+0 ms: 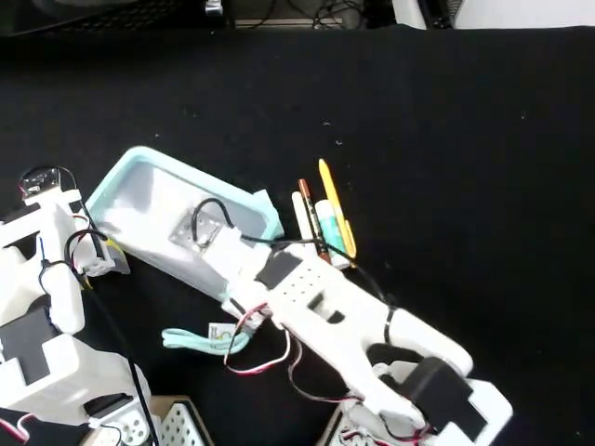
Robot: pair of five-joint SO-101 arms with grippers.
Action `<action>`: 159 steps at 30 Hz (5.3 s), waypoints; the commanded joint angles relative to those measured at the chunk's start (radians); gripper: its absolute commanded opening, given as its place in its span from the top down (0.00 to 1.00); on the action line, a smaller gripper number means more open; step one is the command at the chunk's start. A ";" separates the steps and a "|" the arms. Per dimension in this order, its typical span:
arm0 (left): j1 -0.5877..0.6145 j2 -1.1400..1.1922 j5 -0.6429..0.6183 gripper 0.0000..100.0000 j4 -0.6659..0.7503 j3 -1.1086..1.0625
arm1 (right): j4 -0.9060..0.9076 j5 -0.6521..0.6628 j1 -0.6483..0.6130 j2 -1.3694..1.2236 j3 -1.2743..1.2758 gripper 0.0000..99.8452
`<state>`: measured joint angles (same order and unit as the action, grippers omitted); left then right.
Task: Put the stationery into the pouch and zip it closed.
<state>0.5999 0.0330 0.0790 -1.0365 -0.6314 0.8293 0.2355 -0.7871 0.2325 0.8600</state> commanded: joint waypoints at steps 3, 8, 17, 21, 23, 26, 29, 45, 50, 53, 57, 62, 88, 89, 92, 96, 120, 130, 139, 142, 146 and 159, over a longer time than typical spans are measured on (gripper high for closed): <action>0.042 0.003 -0.015 0.76 0.008 0.031 | 0.052 -0.006 -0.044 -0.007 -0.008 0.86; 0.042 0.003 -0.015 0.76 0.008 0.031 | -0.006 -0.006 -0.077 -0.018 0.045 0.80; 0.042 0.003 -0.015 0.76 0.008 0.027 | 0.003 0.038 -0.026 -0.018 0.079 0.90; 0.042 0.002 -0.015 0.76 0.008 0.028 | 0.066 0.103 0.006 0.010 0.059 0.99; 0.042 0.003 -0.015 0.76 0.008 0.031 | 0.064 0.103 0.009 0.047 0.035 0.99; 0.042 0.003 -0.015 0.76 0.008 0.031 | 0.063 0.100 0.005 0.107 -0.051 0.99; 0.042 0.003 -0.015 0.76 0.008 0.031 | 0.063 0.094 0.005 0.117 -0.163 0.99; 0.044 0.002 -0.015 0.76 0.008 0.030 | 0.152 -0.051 0.009 -0.048 -0.234 0.75; 0.044 0.002 -0.015 0.76 0.008 0.030 | 0.060 -0.239 0.009 -0.096 -0.231 0.75; 0.044 0.002 -0.015 0.76 0.008 0.030 | 0.054 -0.308 0.009 -0.162 -0.232 0.75; 0.044 0.002 -0.015 0.76 0.009 0.031 | 0.055 -0.345 0.009 -0.249 -0.266 0.75; 0.044 0.002 -0.015 0.76 0.009 0.031 | 0.117 -0.359 0.008 -0.348 -0.346 0.80; 0.042 0.003 -0.015 0.76 0.009 0.031 | 0.226 -0.195 -0.008 -0.062 -0.262 0.76; 0.042 0.003 -0.015 0.76 0.009 0.031 | 0.199 -0.219 -0.020 -0.082 -0.263 0.76; 0.042 0.003 -0.017 0.76 0.009 0.031 | 0.155 -0.264 -0.025 -0.157 -0.272 0.76; 0.042 0.003 -0.017 0.76 0.009 0.031 | 0.157 -0.281 -0.023 -0.263 -0.306 0.76; 0.042 0.005 -0.017 0.76 0.009 0.031 | 0.367 -0.048 0.072 -0.252 -0.278 0.99; 0.042 0.005 -0.017 0.76 0.009 0.031 | 0.339 -0.035 0.044 -0.174 -0.231 0.77; 0.042 0.006 -0.017 0.76 0.009 0.031 | 0.218 -0.101 0.035 -0.176 -0.234 0.76; 0.042 0.006 -0.017 0.76 0.009 0.031 | 0.199 -0.106 0.035 -0.177 -0.223 0.77; 0.042 0.006 -0.017 0.76 0.009 0.031 | 0.206 -0.103 0.035 -0.213 -0.213 0.77; 0.042 0.006 -0.015 0.76 0.009 0.027 | 0.213 -0.098 0.043 -0.354 -0.268 0.99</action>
<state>0.6015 0.0330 0.0790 -1.0365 -0.6268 1.0426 0.1373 -0.7334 -0.1297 0.5884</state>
